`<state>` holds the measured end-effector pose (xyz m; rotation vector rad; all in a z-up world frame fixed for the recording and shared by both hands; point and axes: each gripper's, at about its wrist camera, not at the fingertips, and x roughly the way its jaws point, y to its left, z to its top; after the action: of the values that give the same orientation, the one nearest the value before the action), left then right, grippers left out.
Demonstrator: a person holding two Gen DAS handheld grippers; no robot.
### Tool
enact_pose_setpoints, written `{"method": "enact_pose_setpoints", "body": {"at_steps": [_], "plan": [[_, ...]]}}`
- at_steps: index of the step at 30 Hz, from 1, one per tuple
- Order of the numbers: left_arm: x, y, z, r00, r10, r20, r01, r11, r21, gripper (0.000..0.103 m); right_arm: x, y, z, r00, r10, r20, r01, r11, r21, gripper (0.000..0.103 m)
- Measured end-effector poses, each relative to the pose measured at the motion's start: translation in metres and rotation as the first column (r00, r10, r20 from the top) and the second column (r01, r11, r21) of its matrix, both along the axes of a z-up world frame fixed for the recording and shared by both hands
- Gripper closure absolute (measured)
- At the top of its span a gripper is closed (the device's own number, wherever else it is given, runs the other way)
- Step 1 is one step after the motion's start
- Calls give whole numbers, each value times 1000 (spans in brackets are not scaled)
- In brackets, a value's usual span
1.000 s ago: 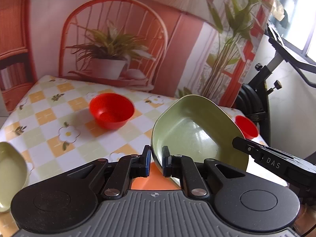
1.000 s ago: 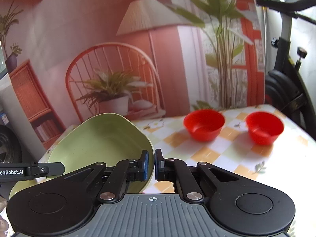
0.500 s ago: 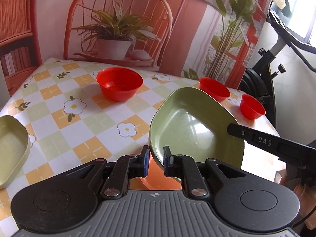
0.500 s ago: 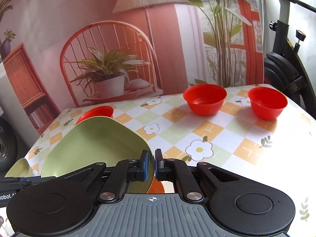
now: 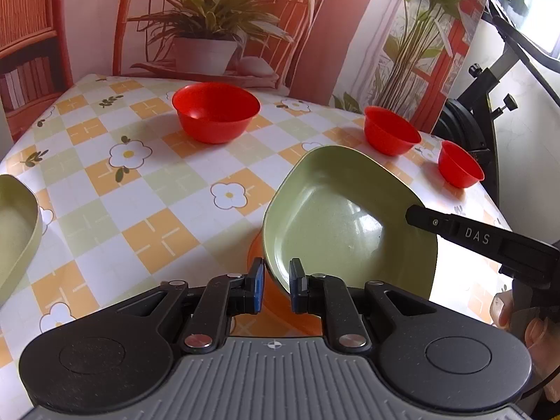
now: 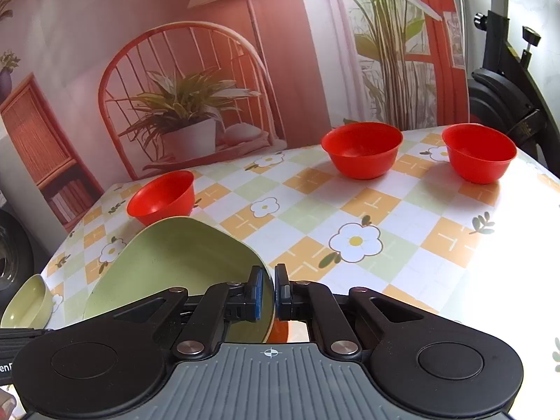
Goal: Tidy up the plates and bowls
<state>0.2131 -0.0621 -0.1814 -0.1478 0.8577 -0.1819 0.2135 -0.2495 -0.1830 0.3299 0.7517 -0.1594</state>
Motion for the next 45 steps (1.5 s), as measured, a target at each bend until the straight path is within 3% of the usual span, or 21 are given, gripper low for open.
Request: {"method": "enact_pose_setpoints", "body": {"at_steps": [29,45], "plan": [[5,-9,-15,1000,-14,1,14,996,87,87,1,-5,-25,999,-13,-50,15,1000,25,97],[6,-1,-12,1000,8,16,-10,996,87,83,1,-6,-28,997,-17,-70,18,1000,16,94]]}}
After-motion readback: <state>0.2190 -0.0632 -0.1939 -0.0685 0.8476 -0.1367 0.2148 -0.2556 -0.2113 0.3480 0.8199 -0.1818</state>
